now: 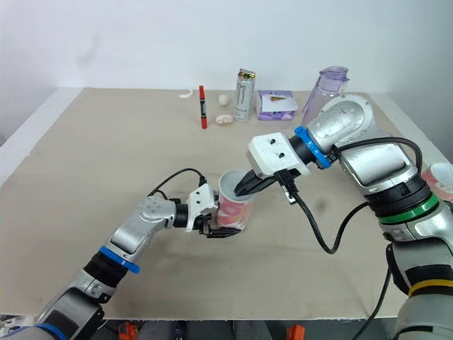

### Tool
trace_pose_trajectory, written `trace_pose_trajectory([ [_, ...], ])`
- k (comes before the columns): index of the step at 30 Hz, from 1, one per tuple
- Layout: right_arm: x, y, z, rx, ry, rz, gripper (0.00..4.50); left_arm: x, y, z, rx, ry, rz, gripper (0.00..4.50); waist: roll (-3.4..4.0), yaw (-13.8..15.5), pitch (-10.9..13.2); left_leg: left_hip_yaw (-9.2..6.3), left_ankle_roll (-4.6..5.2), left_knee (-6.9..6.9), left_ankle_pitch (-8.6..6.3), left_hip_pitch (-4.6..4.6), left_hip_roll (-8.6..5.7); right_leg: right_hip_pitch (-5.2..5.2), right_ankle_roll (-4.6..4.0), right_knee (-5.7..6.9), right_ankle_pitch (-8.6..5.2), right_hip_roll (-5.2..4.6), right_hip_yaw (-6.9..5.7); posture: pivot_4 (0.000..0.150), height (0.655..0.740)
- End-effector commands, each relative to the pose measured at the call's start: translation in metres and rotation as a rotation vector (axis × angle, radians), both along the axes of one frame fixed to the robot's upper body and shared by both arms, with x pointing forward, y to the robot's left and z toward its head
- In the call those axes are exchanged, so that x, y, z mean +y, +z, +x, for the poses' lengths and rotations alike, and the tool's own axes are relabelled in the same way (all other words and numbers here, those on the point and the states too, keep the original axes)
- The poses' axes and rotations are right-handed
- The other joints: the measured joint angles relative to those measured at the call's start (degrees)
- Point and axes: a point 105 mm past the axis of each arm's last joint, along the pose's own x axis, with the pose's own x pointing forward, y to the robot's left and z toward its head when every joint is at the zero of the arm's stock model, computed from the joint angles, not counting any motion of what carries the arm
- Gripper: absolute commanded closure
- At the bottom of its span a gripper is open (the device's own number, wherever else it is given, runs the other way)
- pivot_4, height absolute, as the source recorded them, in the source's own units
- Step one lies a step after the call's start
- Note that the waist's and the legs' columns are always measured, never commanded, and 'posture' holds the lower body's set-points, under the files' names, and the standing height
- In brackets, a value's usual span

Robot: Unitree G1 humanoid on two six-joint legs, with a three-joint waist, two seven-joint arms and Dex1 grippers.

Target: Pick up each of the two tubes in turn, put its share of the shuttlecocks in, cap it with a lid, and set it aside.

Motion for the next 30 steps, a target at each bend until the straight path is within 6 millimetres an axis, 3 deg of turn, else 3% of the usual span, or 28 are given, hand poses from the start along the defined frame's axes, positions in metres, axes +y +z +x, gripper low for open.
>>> trace_pose_trajectory([
  [1, 0.002, -0.02, -0.001, 0.045, 0.04, -0.078, 4.34, 0.014, -0.026, 0.0, 0.068, 0.04, 0.094, 0.89, -0.02, -0.03, -0.04, 0.0, 0.0, 0.0, 0.0, 0.02, 0.04, 0.0, -0.02, 0.0, 0.01, 0.03, 0.0, 0.15, 0.74],
  [11, 0.012, -0.02, 0.011, 0.081, 0.002, -0.036, 4.34, 0.013, -0.023, 0.0, 0.049, 0.04, 0.082, 0.89, -0.09, -0.19, -0.21, 0.09, 0.0, 0.0, 0.0, 0.23, 0.69, -0.03, -0.51, 0.01, 0.31, 0.66, 0.01, 0.15, 0.74],
  [14, 0.006, 0.01, 0.013, 0.112, -0.066, 0.094, 4.34, 0.017, -0.022, 0.002, 0.038, 0.046, 0.079, 0.89, -0.1, -0.19, -0.22, 0.13, 0.0, 0.0, 0.0, 0.23, 0.69, -0.04, -0.51, 0.01, 0.31, 0.65, 0.03, 0.15, 0.74],
  [17, -0.014, 0.035, 0.016, 0.104, -0.16, 0.195, 4.34, 0.021, -0.018, 0.003, 0.022, 0.051, 0.072, 0.89, -0.05, -0.07, -0.17, 0.17, 0.0, 0.0, 0.0, 0.04, 0.7, -0.21, -0.52, 0.01, 0.32, 0.62, 0.03, 0.15, 0.74],
  [20, -0.04, 0.066, 0.01, 0.131, -0.276, 0.423, 4.34, 0.026, -0.014, 0.004, 0.002, 0.046, 0.056, 0.89, -0.02, 0.1, -0.12, 0.22, -0.07, -0.05, -0.04, -0.07, 0.7, -0.3, -0.57, 0.0, 0.22, 0.6, 0.04, 0.15, 0.74],
  [22, -0.054, 0.071, 0.003, 0.157, -0.347, 0.513, 4.34, 0.027, -0.01, 0.004, -0.009, 0.038, 0.045, 0.89, -0.09, 0.47, -0.12, 0.2, -0.09, -0.1, -0.16, -0.1, 0.7, -0.3, -0.7, 0.0, 0.14, 0.61, 0.03, 0.15, 0.74],
  [25, -0.068, 0.056, -0.007, 0.187, -0.444, 0.626, 4.34, 0.027, -0.004, 0.002, -0.027, 0.019, 0.02, 0.89, -0.07, 0.31, -0.14, 0.17, -0.13, -0.12, -0.3, -0.06, 0.68, -0.27, -0.82, 0.01, 0.07, 0.63, 0.04, 0.15, 0.74],
  [26, -0.072, 0.05, -0.009, 0.2, -0.476, 0.652, 4.34, 0.026, -0.003, 0.001, -0.031, 0.014, 0.014, 0.89, -0.07, 0.29, -0.14, 0.1, -0.12, -0.14, -0.33, -0.03, 0.68, -0.19, -0.49, 0.02, 0.03, 0.69, 0.02, 0.15, 0.74],
  [29, -0.073, 0.006, -0.023, 0.232, -0.544, 0.661, 4.34, 0.028, 0.001, -0.001, -0.039, -0.009, 0.001, 0.89, -0.05, 0.43, -0.13, -0.09, -0.12, -0.16, -0.34, -0.05, 0.66, -0.15, -0.19, 0.06, -0.14, 0.83, 0.03, 0.15, 0.74],
  [30, -0.07, -0.01, -0.027, 0.253, -0.564, 0.679, 4.12, 0.028, 0.004, -0.002, -0.044, -0.023, -0.011, 0.89, 0.25, 0.19, 0.02, -0.15, -0.12, -0.15, -0.34, -0.04, 0.66, -0.12, -0.17, 0.07, -0.17, 0.87, 0.02, 0.15, 0.74],
])
